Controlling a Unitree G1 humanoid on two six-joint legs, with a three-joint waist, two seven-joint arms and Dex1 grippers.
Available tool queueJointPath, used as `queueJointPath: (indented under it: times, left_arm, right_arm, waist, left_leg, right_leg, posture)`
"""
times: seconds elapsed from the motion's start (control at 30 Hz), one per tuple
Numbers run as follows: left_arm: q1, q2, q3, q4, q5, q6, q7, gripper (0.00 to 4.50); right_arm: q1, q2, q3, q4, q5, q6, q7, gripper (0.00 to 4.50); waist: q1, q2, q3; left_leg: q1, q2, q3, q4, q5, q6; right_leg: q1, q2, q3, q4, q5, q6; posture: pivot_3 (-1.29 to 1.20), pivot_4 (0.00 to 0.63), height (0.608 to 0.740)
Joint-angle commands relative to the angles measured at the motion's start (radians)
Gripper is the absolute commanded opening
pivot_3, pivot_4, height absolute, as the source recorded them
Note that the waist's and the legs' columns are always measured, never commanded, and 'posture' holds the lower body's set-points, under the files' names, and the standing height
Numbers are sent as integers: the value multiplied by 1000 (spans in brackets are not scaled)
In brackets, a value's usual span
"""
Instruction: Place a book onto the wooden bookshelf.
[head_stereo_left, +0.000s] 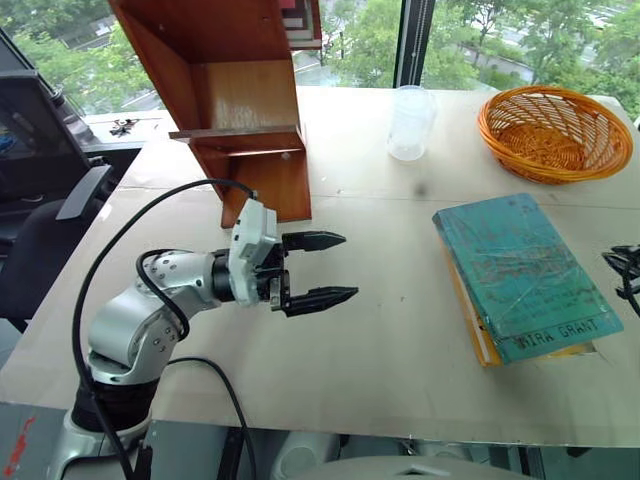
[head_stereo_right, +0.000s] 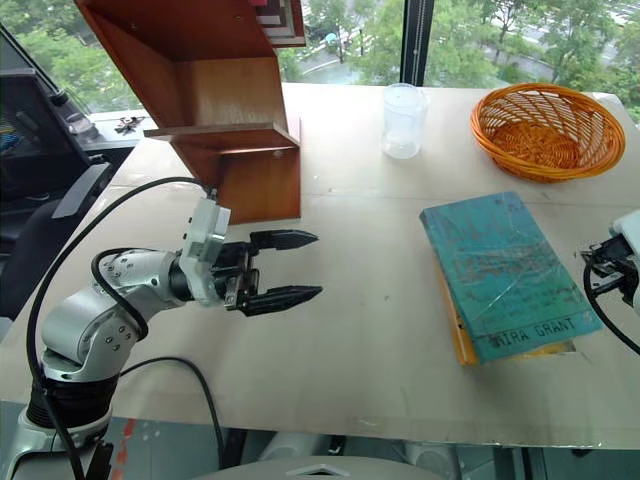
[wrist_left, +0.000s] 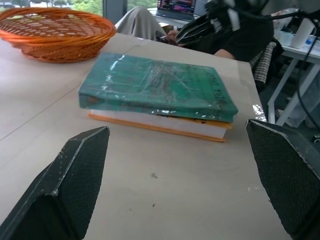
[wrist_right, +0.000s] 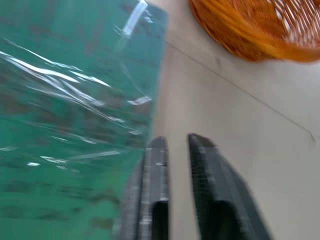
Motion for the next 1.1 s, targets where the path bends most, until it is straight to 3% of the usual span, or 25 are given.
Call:
queueJointPath:
  times: [0.03, 0.2, 0.37, 0.87, 0.97, 1.03, 1.1]
  left_arm:
    - [8, 17, -2, -58, -33, -5, -21, 4500]
    - [9, 30, 18, -74, -67, 5, -25, 4500]
    - [7, 33, 39, -95, -120, 29, 3, 4500]
    - [54, 81, 40, -81, -102, 29, 50, 4500]
    - [54, 74, 10, -65, -41, 9, 81, 4500]
    - [44, 59, -34, -40, -5, 41, 131, 4500]
    - [7, 34, -68, -7, -38, 143, 189, 4500]
  right_arm:
    - [-79, -38, 58, 66, -69, 5, 3, 45]
    - [-193, -36, 212, 150, -131, -21, 54, 45]
    - [-246, -21, 285, 178, -147, -13, 108, 45]
    - [-271, 61, 302, 22, -143, 51, 145, 45]
    - [-233, 89, 266, 31, -203, -19, 110, 45]
    - [-142, 159, 81, 35, -144, -89, 201, 45]
    - [-19, 223, -138, -11, -78, -137, 323, 556]
  waist:
    - [-2, 0, 0]
    - [-3, 0, 0]
    - [-1, 0, 0]
    - [-1, 0, 0]
    - [2, 0, 0]
    - [8, 0, 0]
    - [22, 1, 0]
  left_leg:
    - [0, 0, 0, 0, 0, 0]
    - [1, 0, 0, 0, 0, 0]
    - [1, 0, 0, 0, 0, 0]
    - [1, 0, 0, 0, 0, 0]
    - [1, 0, 0, 0, 0, 0]
    - [0, 0, 0, 0, 0, 0]
    - [0, 0, 0, 0, 0, 0]
  right_leg:
    - [0, 0, 0, 0, 0, 0]
    - [0, 0, 1, 1, 0, 0]
    - [0, 0, 1, 1, 0, 0]
    - [0, 0, 1, 1, 1, 0]
    - [0, 0, 0, 1, 1, 0]
    - [-1, 0, 1, 1, 1, 0]
    - [0, 1, 0, 0, 1, 0]
  posture:
    - [0, 150, 740]
    - [0, 150, 740]
    - [0, 150, 740]
    - [0, 150, 740]
    - [0, 150, 740]
    - [0, 150, 740]
    - [0, 150, 740]
